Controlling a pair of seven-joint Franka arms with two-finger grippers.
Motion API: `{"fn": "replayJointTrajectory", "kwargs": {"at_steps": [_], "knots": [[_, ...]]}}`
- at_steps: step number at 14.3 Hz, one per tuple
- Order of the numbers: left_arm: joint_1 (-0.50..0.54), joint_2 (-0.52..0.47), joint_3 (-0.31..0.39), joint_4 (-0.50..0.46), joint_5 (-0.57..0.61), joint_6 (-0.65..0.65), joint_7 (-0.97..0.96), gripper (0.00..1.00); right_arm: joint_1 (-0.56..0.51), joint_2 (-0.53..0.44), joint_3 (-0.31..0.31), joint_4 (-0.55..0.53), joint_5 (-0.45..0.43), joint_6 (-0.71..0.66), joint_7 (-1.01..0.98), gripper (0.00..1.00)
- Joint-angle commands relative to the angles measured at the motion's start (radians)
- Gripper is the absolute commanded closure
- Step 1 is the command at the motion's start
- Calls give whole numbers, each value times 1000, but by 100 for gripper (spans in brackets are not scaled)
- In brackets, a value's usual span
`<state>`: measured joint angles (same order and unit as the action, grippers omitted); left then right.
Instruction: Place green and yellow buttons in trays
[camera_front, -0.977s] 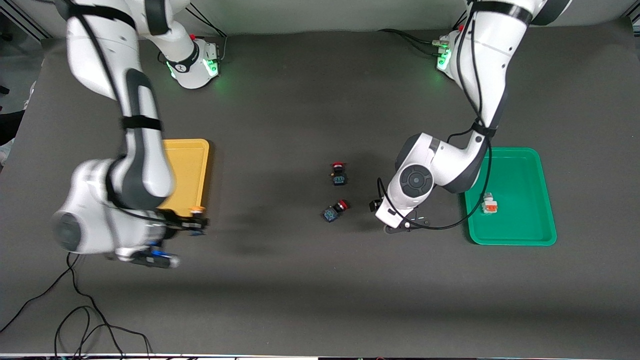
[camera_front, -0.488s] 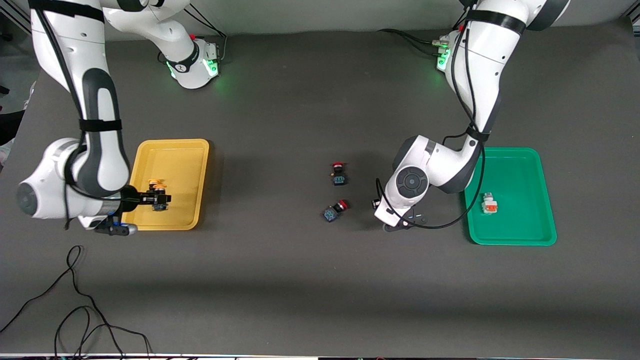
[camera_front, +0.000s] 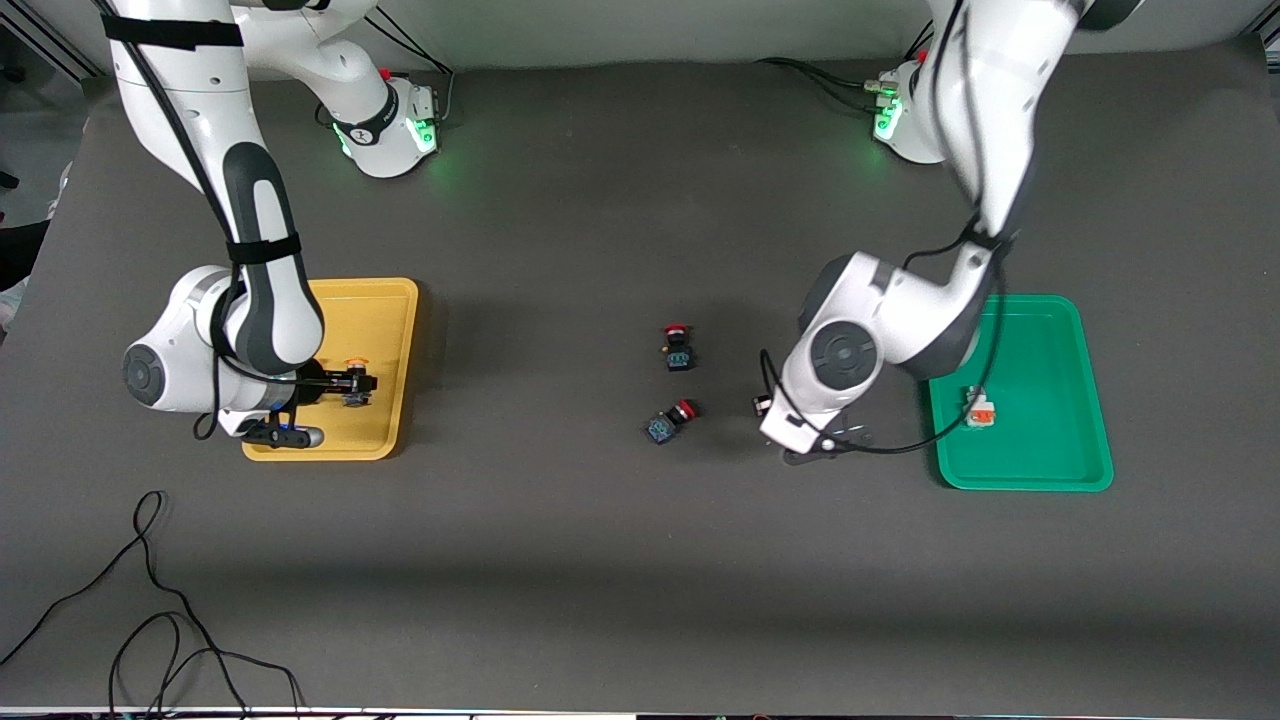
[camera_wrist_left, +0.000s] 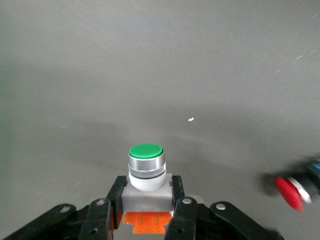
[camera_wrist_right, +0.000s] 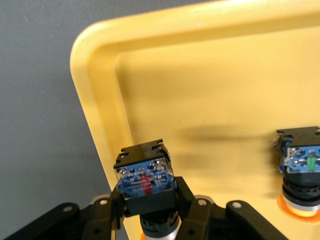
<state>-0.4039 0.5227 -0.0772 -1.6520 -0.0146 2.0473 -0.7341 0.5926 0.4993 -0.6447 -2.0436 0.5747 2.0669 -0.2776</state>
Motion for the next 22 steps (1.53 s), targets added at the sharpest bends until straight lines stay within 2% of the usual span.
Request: {"fn": "replayJointTrajectory", "kwargs": {"at_steps": [1,2,3,4,8,11,12,15,16,18,20,21,22], "knots": [[56,-170,-3,17,-56,-171,50,74,0,-38,-4,-38,17,24,-46,100],[89,-199,-1,15,-65,-217,108,74,1,-33,-4,-36,17,28,-46,95],[132,-222,-1,15,-76,-264,181,74,1,-28,-4,-35,17,38,-46,34],[175,-240,0,14,-85,-309,256,74,0,-27,-4,-32,17,41,-46,1],[394,-294,4,-32,-65,-412,595,74,0,4,-1,0,7,39,-49,0],[526,-294,4,-93,13,-354,778,74,0,19,0,34,-18,33,-49,0],[551,-290,5,-150,39,-270,811,74,-2,19,2,36,-21,32,-51,0],[634,-287,5,-446,80,151,892,73,-2,24,2,42,-21,32,-51,0],[652,-270,5,-515,81,272,915,73,-2,25,2,42,-21,32,-51,0],[659,-192,5,-557,81,423,918,73,-2,25,2,43,-21,32,-51,0],[657,-158,7,-555,81,456,918,72,-2,25,2,45,-21,32,-51,0],[659,-156,7,-552,82,452,921,63,-2,25,2,45,-22,32,-51,0],[659,-156,7,-546,82,445,927,40,-4,24,0,49,-23,29,-52,0]]}}
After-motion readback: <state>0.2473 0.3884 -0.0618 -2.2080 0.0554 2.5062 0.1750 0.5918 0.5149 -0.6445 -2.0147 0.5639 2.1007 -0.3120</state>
